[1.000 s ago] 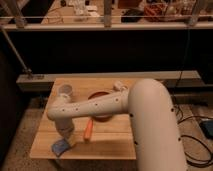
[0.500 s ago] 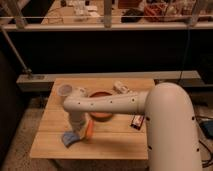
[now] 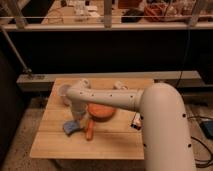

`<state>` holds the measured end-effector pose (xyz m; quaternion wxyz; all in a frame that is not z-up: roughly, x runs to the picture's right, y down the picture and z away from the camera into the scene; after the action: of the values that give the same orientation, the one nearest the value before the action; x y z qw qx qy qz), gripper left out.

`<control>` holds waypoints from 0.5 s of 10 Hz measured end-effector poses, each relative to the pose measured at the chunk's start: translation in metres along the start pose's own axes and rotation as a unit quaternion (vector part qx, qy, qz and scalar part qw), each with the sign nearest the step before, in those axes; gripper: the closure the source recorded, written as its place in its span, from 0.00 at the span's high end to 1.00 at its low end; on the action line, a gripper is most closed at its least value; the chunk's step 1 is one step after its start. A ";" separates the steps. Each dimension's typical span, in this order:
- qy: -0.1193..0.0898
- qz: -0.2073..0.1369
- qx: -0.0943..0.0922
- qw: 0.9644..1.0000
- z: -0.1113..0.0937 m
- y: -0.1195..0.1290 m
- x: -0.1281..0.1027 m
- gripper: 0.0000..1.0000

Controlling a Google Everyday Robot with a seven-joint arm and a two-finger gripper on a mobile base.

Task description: Wipe the white sponge on the table

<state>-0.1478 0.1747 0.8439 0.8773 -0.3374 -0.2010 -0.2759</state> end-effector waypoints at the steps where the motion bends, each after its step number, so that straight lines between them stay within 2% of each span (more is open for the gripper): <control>1: 0.003 -0.004 0.005 1.000 -0.004 -0.009 0.002 0.41; 5: 0.016 -0.040 0.010 0.999 -0.002 -0.060 -0.021 0.41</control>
<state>-0.2007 0.1433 0.8595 0.8717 -0.3162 -0.2031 -0.3144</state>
